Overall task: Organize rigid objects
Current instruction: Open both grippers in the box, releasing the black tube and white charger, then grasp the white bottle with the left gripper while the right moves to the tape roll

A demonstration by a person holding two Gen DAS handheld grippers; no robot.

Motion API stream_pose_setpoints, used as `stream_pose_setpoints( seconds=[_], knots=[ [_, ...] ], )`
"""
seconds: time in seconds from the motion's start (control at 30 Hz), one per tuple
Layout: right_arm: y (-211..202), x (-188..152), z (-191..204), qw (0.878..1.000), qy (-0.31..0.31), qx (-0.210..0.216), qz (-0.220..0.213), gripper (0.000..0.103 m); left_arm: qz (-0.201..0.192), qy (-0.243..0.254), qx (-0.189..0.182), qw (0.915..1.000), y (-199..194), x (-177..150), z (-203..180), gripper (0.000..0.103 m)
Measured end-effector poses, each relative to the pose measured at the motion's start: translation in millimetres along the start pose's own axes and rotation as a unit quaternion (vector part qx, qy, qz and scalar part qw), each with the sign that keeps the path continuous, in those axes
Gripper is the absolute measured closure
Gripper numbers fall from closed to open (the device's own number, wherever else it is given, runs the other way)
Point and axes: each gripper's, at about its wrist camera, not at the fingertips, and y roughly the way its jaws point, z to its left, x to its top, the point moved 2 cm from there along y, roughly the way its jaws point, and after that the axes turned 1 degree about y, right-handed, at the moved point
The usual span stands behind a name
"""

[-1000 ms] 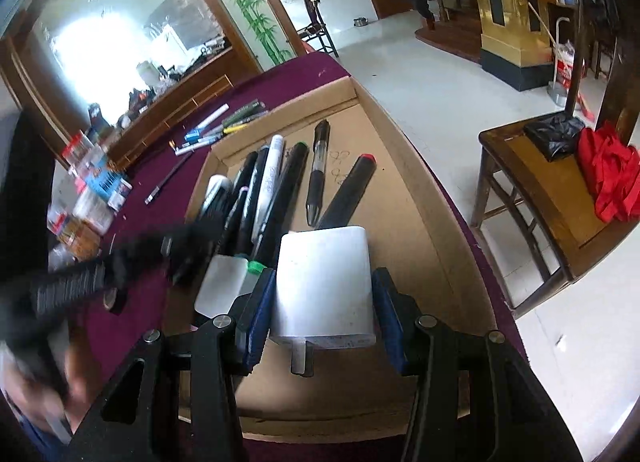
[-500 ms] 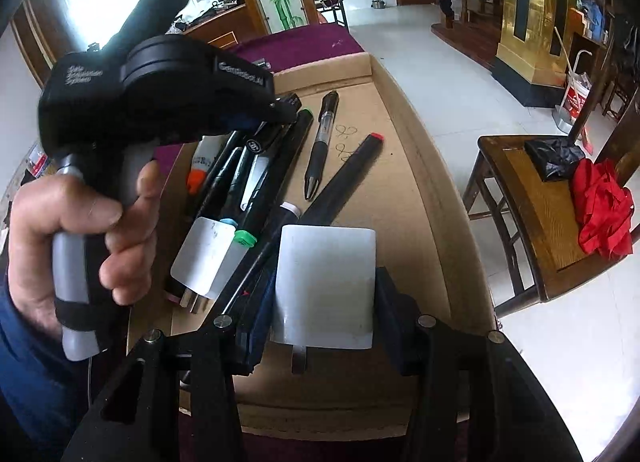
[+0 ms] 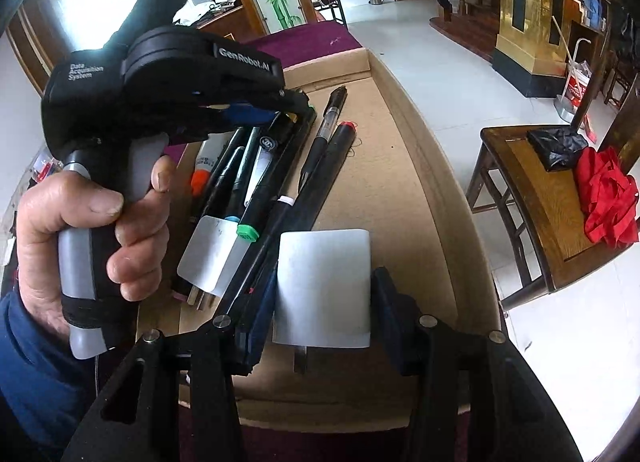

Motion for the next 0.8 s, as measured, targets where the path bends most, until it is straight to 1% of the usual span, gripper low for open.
stream_pose_setpoints(
  seconds=[0.03,0.07,0.23,0.37,0.5,0.57,0.63,0.7,0.8],
  knots=[
    [-2,-1,-1,1.000,0.002,0.002,-0.004,0.059,-0.001,0.001,0.000,1.0000,-2,0,-1,0.068],
    [-5,-1,-1,1.000,0.004,0.005,-0.010,0.059,-0.003,0.002,-0.001,1.0000,-5,-1,-1,0.064],
    [-22,1,-6,0.999,0.020,0.005,-0.035,0.058,-0.008,-0.001,-0.013,0.9999,-20,-5,1,0.064],
    [-31,3,-3,0.998,0.028,0.015,-0.047,0.057,-0.023,-0.001,-0.026,0.9994,-40,-11,0,0.064],
    [-37,2,16,0.998,0.012,0.027,-0.055,0.056,-0.044,0.006,-0.032,0.9985,-67,-21,4,0.064],
    [-37,1,28,0.998,0.000,0.032,-0.055,0.053,-0.058,0.006,-0.031,0.9978,-83,-27,11,0.064],
    [-37,-1,41,0.998,-0.011,0.039,-0.053,0.052,-0.067,0.009,-0.025,0.9974,-97,-34,22,0.064],
    [-37,-3,57,0.997,-0.026,0.045,-0.052,0.052,-0.068,0.015,-0.019,0.9974,-110,-42,34,0.064],
    [-36,-7,83,0.996,-0.049,0.055,-0.051,0.052,-0.078,0.021,0.008,0.9967,-131,-53,58,0.064]
  ],
)
